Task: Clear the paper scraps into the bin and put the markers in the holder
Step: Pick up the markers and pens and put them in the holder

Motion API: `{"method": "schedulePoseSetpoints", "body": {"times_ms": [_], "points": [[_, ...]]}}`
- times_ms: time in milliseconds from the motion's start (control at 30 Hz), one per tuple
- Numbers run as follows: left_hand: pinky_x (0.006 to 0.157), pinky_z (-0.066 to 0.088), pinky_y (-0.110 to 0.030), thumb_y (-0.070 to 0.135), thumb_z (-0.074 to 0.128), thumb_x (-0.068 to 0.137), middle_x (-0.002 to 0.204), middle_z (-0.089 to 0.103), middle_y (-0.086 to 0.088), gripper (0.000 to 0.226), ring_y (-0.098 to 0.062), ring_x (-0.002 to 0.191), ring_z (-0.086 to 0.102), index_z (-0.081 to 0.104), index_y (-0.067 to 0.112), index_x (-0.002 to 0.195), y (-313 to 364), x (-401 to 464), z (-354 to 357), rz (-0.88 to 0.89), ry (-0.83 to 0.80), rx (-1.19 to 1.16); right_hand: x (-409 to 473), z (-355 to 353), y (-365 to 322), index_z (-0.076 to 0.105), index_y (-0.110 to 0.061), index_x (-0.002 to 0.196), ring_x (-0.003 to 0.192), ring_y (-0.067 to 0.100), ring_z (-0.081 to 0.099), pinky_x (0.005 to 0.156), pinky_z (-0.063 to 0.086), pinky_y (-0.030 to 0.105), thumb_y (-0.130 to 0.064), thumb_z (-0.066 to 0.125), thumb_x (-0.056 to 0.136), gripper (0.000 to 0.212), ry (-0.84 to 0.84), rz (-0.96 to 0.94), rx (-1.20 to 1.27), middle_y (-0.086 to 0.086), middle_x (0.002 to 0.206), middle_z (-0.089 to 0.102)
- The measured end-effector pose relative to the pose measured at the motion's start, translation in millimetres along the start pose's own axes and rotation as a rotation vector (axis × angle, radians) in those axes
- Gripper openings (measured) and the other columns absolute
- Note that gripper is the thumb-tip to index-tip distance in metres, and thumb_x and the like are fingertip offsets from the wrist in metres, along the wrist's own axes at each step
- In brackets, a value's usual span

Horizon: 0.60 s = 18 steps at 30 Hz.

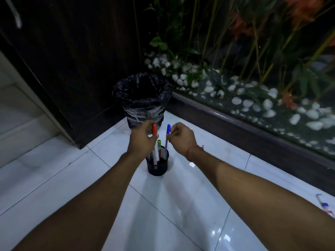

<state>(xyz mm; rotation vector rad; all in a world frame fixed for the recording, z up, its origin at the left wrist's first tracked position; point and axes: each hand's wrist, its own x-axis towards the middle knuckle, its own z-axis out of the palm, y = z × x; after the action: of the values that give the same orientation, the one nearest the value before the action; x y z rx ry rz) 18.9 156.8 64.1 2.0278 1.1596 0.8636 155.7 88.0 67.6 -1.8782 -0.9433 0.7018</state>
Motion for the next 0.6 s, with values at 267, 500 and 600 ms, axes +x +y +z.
{"method": "schedulePoseSetpoints", "body": {"times_ms": [267,500,600], "points": [[0.080,0.053,-0.038,0.017,0.065,0.086,0.103,0.069,-0.009,0.040,-0.027,0.094,0.063,0.054,0.023,0.124,-25.3,-22.8,14.7,-0.108,-0.085,0.268,-11.7,26.4,20.5,0.060,-0.020,0.080,0.078,0.022,0.063,0.067,0.052,0.028,-0.009,0.063,0.083,0.012,-0.008,0.048,-0.233,0.004,0.084,0.067],[0.091,0.050,-0.046,0.019,0.066,0.084,0.121,0.059,-0.011,0.050,-0.027,0.114,0.052,0.051,0.018,0.132,-29.5,-31.1,6.9,-0.100,-0.056,0.257,-11.6,28.7,23.6,0.071,-0.014,0.095,0.096,0.023,0.063,0.089,0.052,0.034,-0.015,0.061,0.088,0.013,-0.004,0.052,-0.293,0.006,0.102,0.071],[0.086,0.049,-0.046,0.020,0.061,0.087,0.108,0.060,-0.010,0.022,-0.027,0.106,0.052,0.063,0.014,0.108,-15.7,-30.2,10.2,0.062,0.025,0.220,-14.4,11.0,18.7,0.074,-0.013,0.085,0.092,0.023,0.066,0.086,0.054,0.034,-0.009,0.057,0.085,0.018,0.022,0.051,-0.287,0.006,0.094,0.074]]}}
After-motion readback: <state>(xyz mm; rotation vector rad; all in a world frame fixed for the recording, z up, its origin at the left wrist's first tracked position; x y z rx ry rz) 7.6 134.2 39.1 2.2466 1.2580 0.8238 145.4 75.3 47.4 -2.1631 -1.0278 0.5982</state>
